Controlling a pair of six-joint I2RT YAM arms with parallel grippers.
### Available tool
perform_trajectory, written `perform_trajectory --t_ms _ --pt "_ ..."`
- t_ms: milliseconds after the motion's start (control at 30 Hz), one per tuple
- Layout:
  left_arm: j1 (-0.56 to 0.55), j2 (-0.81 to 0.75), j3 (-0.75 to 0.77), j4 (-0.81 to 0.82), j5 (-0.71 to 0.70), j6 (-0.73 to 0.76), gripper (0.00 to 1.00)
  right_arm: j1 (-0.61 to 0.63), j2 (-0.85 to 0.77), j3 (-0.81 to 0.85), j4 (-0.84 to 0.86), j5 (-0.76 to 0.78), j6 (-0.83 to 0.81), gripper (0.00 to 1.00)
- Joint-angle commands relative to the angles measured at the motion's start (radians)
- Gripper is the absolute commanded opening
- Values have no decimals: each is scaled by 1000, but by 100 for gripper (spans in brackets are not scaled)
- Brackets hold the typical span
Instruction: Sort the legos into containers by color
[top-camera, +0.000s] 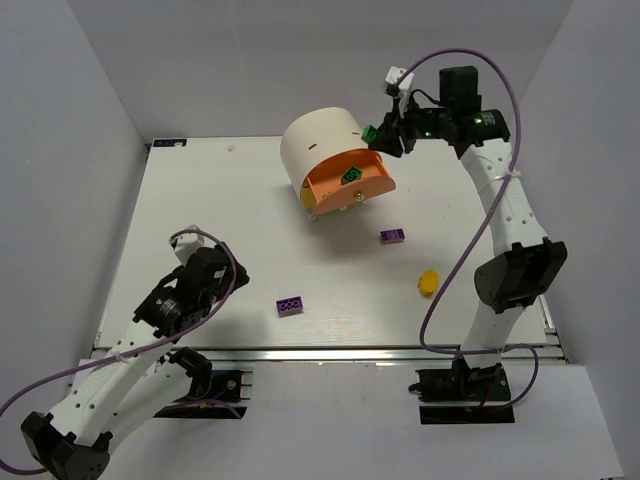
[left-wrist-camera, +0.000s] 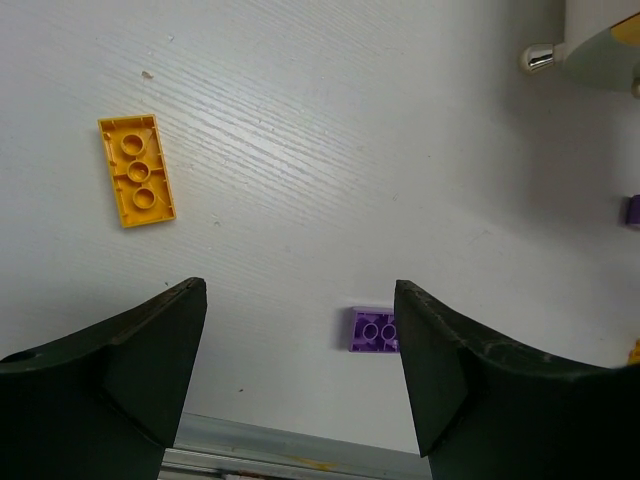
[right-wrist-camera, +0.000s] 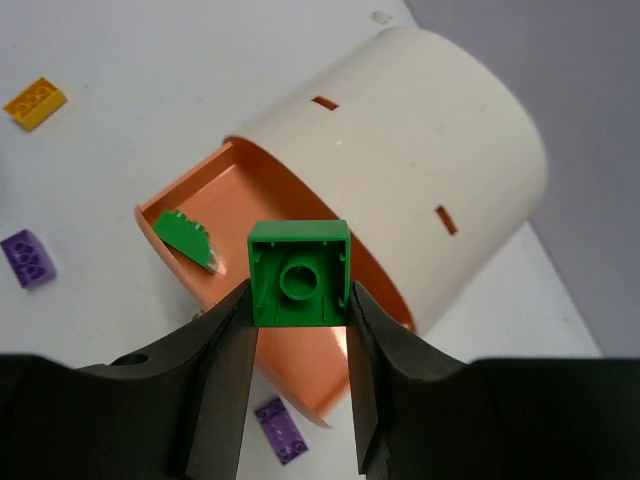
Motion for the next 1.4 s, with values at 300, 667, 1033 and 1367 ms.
perform_trajectory --t_ms 300,667,1033,1367 --pt "6 -56 -3 -14 -3 -22 86 128 56 -70 59 61 158 32" --pt "6 -81 -23 -17 5 -30 86 146 73 -68 53 107 145 62" --pt "6 -95 -12 -41 5 -32 86 121 -54 -209 225 -98 76 18" --pt "6 -113 -26 -41 8 -35 86 118 -173 -354 -110 -220 -599 0"
